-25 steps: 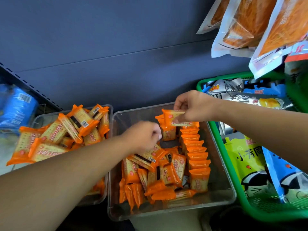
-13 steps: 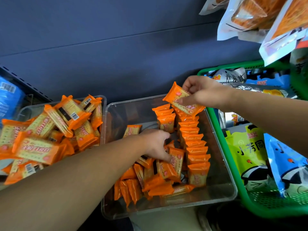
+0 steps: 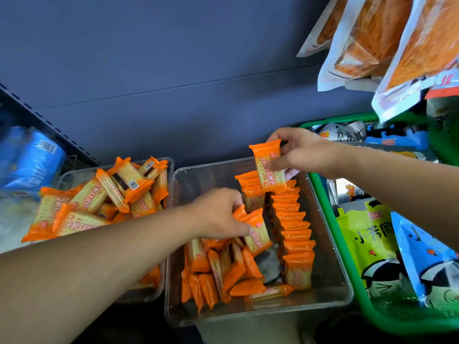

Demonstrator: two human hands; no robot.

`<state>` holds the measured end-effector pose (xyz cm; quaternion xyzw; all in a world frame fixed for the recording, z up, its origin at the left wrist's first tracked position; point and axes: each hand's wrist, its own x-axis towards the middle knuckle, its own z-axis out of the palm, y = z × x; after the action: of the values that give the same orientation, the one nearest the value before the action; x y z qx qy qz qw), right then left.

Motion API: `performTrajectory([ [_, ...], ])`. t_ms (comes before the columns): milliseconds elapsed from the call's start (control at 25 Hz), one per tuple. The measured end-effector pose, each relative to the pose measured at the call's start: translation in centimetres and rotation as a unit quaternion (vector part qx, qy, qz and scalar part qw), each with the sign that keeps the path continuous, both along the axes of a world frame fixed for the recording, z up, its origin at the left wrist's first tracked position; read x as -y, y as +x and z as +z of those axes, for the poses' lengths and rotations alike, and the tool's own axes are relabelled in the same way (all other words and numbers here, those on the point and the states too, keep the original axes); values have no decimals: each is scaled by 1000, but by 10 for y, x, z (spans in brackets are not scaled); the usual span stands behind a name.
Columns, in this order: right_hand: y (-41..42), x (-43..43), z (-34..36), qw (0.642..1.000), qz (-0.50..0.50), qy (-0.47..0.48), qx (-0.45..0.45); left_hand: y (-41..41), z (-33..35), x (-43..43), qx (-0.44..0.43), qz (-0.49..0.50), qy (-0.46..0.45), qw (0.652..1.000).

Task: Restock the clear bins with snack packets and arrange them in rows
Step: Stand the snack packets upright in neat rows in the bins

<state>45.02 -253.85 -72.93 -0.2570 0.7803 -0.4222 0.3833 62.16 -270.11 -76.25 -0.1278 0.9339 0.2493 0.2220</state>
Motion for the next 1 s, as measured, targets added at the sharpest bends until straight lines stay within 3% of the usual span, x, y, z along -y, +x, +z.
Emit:
performTrajectory([
  [200, 16, 15, -8, 1000, 7, 16, -6, 20, 27, 31, 21, 36, -49, 998],
  [400, 26, 24, -23, 980, 98, 83, -154, 24, 17, 59, 10, 109, 19, 994],
  [480, 31, 25, -31, 948, 131, 138, -254, 19, 12, 66, 12, 118, 52, 992],
  [560, 34, 28, -42, 894, 179, 204, -356, 14, 9, 70, 13, 113, 68, 991],
  [800, 44, 39, -65, 831, 228, 265, -432, 10, 4, 71, -1, 118, 83, 989],
  [920, 44, 44, -61, 845, 218, 264, -412, 8, 5, 70, -9, 143, 110, 984],
  [1000, 40, 44, -51, 873, 204, 231, -379, 7, 8, 69, -4, 149, 131, 980],
])
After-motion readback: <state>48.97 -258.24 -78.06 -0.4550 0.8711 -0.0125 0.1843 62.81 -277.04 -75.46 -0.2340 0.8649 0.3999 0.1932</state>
